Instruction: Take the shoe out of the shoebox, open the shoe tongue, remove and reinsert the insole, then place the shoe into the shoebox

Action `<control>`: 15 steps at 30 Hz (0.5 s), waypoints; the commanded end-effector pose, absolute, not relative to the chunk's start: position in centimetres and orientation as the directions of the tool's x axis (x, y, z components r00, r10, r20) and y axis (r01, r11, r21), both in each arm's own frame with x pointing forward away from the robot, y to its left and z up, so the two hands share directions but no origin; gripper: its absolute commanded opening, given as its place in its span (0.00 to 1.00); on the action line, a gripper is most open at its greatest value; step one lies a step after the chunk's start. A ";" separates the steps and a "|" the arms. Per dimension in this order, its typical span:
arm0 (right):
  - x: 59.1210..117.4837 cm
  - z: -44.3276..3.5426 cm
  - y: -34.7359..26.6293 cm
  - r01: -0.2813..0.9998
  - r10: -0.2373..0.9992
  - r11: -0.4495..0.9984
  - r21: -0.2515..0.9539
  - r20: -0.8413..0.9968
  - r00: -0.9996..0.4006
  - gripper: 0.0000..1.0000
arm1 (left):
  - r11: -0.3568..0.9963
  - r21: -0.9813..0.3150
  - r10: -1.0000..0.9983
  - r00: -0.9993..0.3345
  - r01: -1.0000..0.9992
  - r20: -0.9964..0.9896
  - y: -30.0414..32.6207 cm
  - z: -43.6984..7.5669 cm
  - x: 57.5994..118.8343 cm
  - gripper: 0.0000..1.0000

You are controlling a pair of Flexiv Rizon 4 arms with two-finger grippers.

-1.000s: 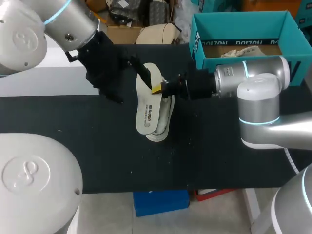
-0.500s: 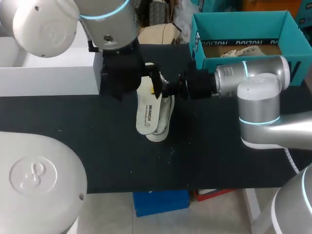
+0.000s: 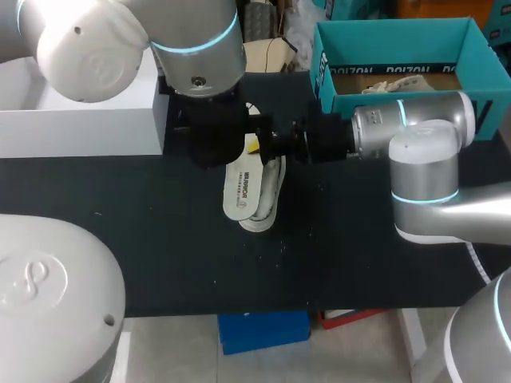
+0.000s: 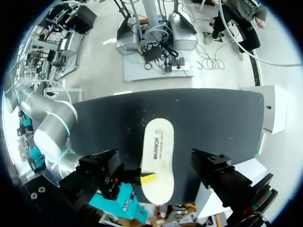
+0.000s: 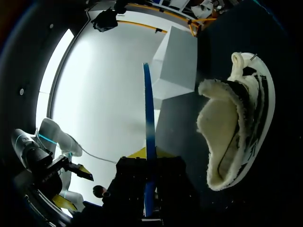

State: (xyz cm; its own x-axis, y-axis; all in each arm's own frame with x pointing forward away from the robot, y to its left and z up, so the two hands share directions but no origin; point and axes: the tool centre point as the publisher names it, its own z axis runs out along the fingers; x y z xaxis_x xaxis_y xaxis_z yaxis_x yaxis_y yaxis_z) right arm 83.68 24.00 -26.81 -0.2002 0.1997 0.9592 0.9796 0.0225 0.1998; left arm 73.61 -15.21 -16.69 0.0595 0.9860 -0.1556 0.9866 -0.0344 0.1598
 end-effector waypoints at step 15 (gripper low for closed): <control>83.6 -26.9 24.1 0.980 0.200 0.019 0.200 0.959 -0.200 0.00 | -0.079 0.169 0.987 0.101 0.982 -0.124 -15.0 -16.2 79.8 1.00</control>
